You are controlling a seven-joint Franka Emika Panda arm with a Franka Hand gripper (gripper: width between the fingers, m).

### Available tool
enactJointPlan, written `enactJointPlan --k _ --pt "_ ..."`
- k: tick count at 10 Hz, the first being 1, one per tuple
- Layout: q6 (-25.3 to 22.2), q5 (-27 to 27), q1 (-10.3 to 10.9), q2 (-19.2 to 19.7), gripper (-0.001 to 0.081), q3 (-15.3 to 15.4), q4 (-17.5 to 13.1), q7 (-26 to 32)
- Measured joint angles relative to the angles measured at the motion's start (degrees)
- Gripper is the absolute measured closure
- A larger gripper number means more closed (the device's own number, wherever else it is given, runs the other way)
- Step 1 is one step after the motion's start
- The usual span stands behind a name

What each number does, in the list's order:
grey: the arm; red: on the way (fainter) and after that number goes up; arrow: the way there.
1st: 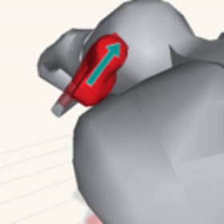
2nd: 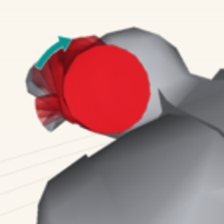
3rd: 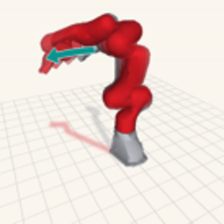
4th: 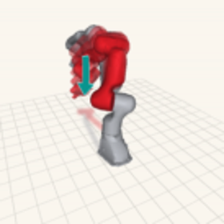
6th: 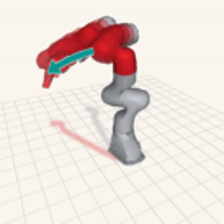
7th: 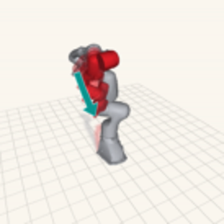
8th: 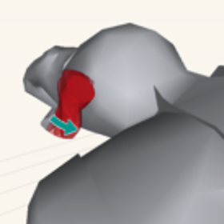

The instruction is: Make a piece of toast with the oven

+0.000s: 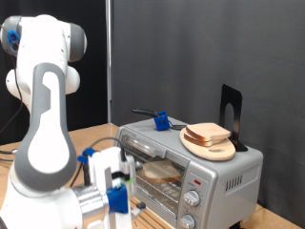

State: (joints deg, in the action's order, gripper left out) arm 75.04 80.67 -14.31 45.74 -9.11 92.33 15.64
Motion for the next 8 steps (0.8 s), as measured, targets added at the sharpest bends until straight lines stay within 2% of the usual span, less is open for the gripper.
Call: enactJointPlan --k 4,6,8 --pt "0.79 1.44 -1.01 7.98 0.0124 0.03 -9.74 -1.97" --pt "0.87 1.44 -2.06 10.52 0.0124 -0.13 -12.85 -2.80" --pt "1.55 1.85 -2.57 11.80 0.0124 -0.10 -14.73 -2.81"
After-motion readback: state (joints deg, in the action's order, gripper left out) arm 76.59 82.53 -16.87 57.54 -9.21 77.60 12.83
